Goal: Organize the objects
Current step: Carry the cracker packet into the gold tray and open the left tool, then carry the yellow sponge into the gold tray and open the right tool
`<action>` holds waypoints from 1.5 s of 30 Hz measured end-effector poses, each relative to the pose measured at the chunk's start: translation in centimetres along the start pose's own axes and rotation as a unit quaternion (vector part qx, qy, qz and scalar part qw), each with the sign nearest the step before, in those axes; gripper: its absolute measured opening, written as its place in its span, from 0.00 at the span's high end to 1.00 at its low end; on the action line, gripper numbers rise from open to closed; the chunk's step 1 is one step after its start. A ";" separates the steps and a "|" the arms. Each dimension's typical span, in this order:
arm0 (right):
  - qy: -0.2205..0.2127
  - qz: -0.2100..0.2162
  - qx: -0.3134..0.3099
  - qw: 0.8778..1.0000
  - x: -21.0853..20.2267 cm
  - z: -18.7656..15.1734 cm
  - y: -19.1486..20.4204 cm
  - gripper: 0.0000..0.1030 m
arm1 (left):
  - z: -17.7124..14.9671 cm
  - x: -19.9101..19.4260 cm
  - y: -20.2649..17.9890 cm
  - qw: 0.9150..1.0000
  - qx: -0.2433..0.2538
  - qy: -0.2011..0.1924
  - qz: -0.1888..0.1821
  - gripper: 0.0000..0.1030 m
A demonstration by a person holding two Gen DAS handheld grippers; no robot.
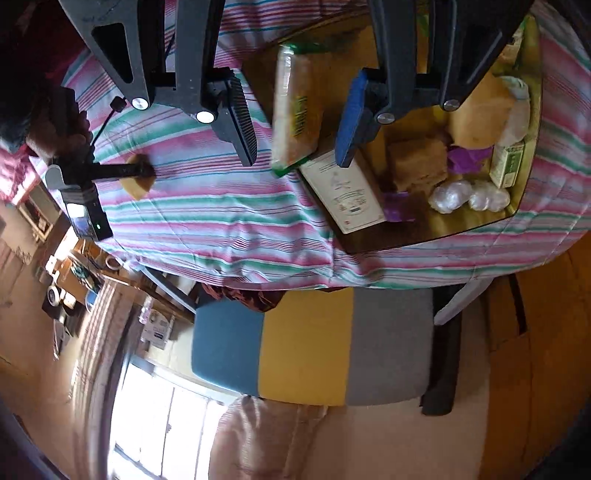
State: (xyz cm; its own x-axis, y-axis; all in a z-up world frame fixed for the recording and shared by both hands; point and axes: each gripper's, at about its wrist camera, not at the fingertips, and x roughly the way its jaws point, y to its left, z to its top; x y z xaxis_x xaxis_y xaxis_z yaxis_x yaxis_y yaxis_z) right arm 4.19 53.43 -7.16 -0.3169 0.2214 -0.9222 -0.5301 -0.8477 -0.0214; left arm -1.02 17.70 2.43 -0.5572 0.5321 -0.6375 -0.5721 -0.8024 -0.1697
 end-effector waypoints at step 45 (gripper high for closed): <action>-0.106 0.222 -0.252 0.936 -12.6 -2.4 26.0 0.48 | -3.4 -3.6 10.7 0.987 -0.056 -0.015 0.149 0.41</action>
State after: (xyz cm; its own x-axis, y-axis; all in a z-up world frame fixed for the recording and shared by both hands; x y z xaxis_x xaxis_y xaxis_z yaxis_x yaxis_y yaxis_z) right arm -3.73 27.43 2.94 -0.5948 -0.1606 -0.7877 0.1113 -0.9869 0.1171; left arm -3.07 6.30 0.41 -0.7088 0.2739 -0.6500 -0.3104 -0.9486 -0.0613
